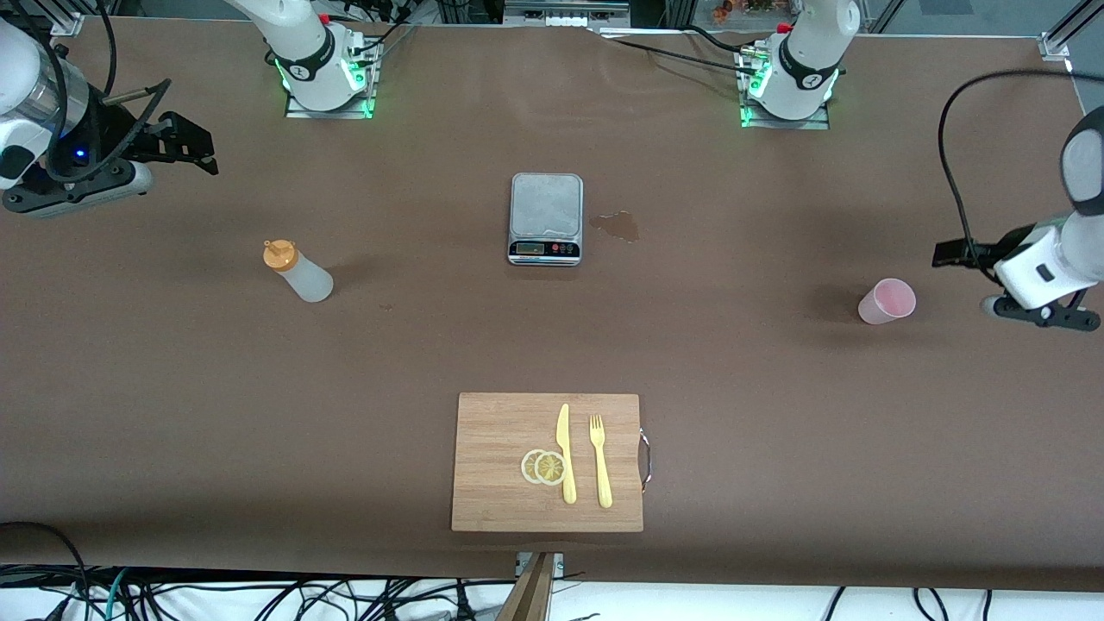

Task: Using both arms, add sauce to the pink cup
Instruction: 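Lower the left gripper onto the pink cup and grasp it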

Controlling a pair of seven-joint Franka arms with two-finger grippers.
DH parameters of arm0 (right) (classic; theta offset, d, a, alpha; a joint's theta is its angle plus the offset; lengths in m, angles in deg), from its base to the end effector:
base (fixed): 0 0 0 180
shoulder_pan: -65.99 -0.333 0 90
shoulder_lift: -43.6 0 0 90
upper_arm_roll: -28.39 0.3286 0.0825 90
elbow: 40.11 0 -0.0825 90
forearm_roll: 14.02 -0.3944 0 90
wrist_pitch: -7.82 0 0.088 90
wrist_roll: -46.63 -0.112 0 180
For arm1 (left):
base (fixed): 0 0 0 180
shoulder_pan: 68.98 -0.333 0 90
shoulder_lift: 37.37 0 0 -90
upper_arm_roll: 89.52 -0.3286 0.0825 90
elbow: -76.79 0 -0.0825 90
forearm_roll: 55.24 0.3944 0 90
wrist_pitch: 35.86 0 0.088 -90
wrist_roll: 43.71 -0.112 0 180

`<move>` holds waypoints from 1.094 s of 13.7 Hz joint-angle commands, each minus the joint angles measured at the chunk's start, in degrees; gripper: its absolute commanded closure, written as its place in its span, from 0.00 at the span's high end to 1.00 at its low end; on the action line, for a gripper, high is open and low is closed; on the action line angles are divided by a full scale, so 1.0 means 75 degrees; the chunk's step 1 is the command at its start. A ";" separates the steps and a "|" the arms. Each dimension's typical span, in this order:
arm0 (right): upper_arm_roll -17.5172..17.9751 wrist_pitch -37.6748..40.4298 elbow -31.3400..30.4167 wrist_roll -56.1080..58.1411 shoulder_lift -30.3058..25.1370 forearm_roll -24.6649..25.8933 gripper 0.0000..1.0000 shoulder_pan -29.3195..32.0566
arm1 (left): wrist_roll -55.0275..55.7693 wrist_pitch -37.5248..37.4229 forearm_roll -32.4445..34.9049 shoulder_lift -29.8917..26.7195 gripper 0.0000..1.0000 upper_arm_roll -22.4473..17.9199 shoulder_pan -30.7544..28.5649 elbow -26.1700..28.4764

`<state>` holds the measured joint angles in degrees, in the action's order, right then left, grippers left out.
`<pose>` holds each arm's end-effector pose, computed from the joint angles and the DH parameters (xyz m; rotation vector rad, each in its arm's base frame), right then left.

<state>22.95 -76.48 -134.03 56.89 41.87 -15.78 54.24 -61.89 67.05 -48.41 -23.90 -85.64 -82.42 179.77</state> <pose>0.5380 0.0624 0.6083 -3.0635 -0.4479 0.2118 0.5956 0.1134 0.4028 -3.0658 0.2935 0.3894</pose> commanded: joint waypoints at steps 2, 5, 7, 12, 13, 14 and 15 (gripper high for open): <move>0.0011 0.0001 -0.0027 0.0027 -0.0016 -0.0069 1.00 -0.0027 | -0.0808 0.2933 0.0180 -0.0074 1.00 0.0069 -0.0575 0.1920; -0.0001 0.0037 -0.0145 0.0050 -0.0086 -0.0093 1.00 -0.0027 | -0.0868 0.4695 0.0180 0.0182 1.00 0.0057 -0.0681 0.2885; 0.0011 -0.0010 -0.0134 0.0015 -0.0063 -0.0081 1.00 -0.0027 | -0.0880 0.5364 0.0180 0.0720 1.00 0.0057 -0.0799 0.2910; 0.0023 0.0002 -0.0087 0.0003 -0.0098 -0.0081 1.00 -0.0050 | -0.0939 0.5321 0.0180 0.0899 0.19 0.0080 -0.0916 0.2887; 0.0023 0.0002 -0.0075 -0.0009 -0.0098 -0.0081 1.00 -0.0050 | -0.0927 0.5263 0.0180 0.0887 0.02 0.0080 -0.0916 0.2840; 0.0023 0.0002 -0.0075 -0.0009 -0.0087 -0.0081 1.00 -0.0050 | -0.0927 0.5192 0.0180 0.0852 0.00 0.0080 -0.0916 0.2828; 0.0034 0.0002 -0.0075 -0.0009 -0.0086 -0.0081 1.00 -0.0074 | -0.0927 0.5064 0.0180 0.0840 0.00 0.0092 -0.0916 0.2816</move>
<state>23.06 -76.51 -134.57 56.88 41.90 -15.80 53.88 -67.89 107.14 -48.20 -16.69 -85.58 -88.56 201.40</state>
